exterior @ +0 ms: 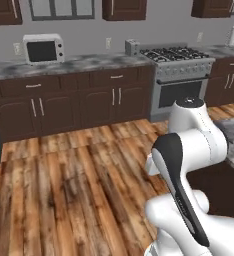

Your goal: Retrieve the butter from the fridge and place it on a plate on the dining table. Then retrieve the butter knife by the fridge and place it near the plate.

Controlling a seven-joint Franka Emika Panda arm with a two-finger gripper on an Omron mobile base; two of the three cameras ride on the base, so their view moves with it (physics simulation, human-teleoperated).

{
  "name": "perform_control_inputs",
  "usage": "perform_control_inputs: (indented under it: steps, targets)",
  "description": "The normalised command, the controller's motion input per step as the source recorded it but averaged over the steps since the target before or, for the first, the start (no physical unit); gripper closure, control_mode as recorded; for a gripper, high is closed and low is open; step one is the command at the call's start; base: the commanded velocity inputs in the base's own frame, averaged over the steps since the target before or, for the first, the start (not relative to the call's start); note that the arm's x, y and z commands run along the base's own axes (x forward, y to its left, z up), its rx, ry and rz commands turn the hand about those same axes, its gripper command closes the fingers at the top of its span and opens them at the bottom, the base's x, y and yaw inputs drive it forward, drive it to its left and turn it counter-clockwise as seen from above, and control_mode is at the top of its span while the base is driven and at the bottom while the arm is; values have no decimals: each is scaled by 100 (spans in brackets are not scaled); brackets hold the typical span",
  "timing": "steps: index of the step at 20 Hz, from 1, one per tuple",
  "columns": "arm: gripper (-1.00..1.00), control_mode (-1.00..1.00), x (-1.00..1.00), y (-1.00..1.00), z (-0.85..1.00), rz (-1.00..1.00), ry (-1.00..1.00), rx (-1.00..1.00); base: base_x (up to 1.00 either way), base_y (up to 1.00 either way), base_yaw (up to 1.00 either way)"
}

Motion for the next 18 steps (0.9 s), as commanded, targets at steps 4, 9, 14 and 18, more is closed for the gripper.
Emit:
perform_control_inputs:
  steps: [4,9,14,18]
  targets:
    - [-100,100,0,0,0,0,0,0,99,24,-11]
    - [-100,100,0,0,0,0,0,0,97,14,-11]
    - [-100,100,0,0,0,0,0,0,98,44,-31]
    - [-100,100,0,0,0,0,0,0,76,58,-74]
